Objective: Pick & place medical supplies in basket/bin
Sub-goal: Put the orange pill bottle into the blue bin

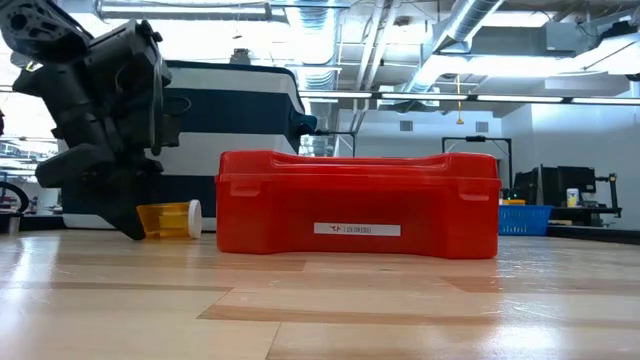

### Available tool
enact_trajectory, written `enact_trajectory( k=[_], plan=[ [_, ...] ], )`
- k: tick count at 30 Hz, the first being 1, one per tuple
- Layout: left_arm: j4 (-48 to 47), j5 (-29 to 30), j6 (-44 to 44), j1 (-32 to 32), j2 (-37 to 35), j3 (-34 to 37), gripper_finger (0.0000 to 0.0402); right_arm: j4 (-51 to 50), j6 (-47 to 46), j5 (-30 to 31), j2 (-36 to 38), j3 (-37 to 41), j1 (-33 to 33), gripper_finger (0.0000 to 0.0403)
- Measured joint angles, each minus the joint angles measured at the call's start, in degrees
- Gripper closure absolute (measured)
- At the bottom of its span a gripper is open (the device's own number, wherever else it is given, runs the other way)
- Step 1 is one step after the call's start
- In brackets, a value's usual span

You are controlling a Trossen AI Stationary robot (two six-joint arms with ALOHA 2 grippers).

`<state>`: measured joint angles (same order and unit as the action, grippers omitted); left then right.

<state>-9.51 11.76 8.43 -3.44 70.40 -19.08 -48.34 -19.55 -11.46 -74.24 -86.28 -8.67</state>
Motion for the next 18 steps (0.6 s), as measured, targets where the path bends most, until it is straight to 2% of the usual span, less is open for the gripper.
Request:
enact_trajectory(
  k=[7,10,15,18],
  plan=[
    [1.70,-1.45,4.01,-0.12,-0.72,0.12,0.0235,0.00,-0.02,0.00,0.00,0.00,0.00,0.0223],
    [2.58,-2.28,5.68,-1.12,-0.89,0.17,0.0233,0.00,-0.02,-0.02,0.00,0.00,0.00,0.0223],
    [6.22,-2.55,9.02,-3.56,-0.91,0.05,0.0202,0.02,-0.02,-0.17,0.00,0.00,-0.54,0.0223],
    [7.78,-2.38,11.35,-5.35,-0.93,-1.31,0.0205,0.15,0.00,-0.26,0.00,0.00,-1.70,0.0223]
  ],
)
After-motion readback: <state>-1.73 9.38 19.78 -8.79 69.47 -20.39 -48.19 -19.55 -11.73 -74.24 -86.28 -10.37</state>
